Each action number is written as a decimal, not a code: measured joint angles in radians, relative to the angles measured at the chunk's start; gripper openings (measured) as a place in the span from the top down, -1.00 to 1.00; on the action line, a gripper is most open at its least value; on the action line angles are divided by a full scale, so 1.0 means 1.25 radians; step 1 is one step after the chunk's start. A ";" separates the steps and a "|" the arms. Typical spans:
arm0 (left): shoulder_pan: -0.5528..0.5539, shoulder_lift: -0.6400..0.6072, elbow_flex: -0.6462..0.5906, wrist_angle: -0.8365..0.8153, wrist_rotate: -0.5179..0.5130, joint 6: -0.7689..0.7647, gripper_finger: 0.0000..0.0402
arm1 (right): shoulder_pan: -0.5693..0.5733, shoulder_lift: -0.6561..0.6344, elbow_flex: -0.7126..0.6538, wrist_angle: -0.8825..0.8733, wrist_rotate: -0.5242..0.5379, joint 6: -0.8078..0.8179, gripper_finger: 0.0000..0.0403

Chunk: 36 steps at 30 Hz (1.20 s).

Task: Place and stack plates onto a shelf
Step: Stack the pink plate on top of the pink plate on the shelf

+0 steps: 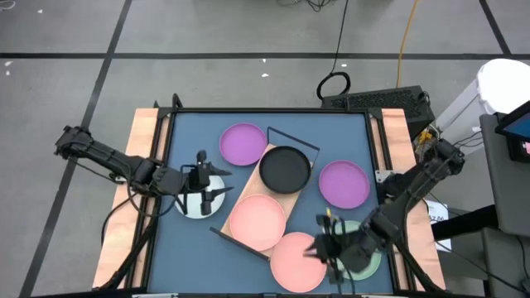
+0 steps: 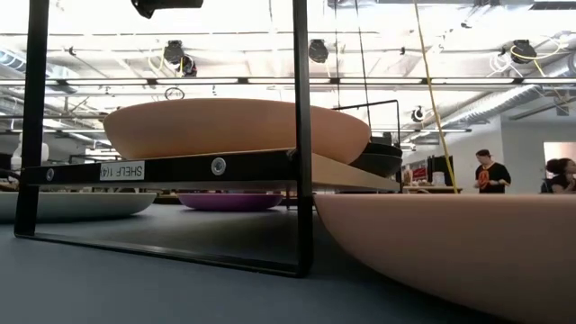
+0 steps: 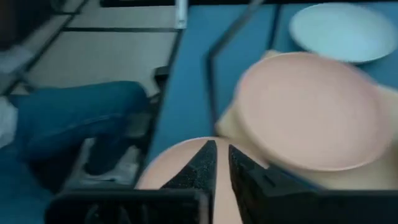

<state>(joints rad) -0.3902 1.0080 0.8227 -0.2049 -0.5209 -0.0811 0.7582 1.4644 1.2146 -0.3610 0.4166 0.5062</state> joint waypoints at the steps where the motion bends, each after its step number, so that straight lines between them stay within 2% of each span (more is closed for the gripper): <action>1: -0.003 0.000 0.000 0.000 0.000 0.000 -0.04 | 0.018 0.010 0.000 0.008 0.000 0.016 0.80; 7: -0.019 0.000 0.000 0.001 0.000 -0.015 -0.04 | 0.083 0.064 0.000 0.046 -0.002 0.103 0.56; 11: -0.025 0.000 0.000 0.009 0.000 -0.025 -0.04 | 0.108 0.103 0.000 0.053 -0.002 0.153 0.47; 21: -0.030 0.000 0.000 0.028 -0.001 -0.003 -0.04 | 0.114 0.240 -0.001 0.074 -0.167 0.156 0.46; 29: -0.030 0.000 0.000 0.028 -0.001 -0.002 -0.04 | 0.117 0.292 -0.001 0.073 -0.171 0.145 0.46; 36: -0.030 0.000 0.000 0.028 -0.001 -0.003 -0.04 | 0.118 0.316 -0.001 0.077 -0.230 0.127 0.46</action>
<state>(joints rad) -0.4281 1.0080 0.8230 -0.1703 -0.5220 -0.0846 0.9054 1.8593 1.2133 -0.2653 0.1291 0.6655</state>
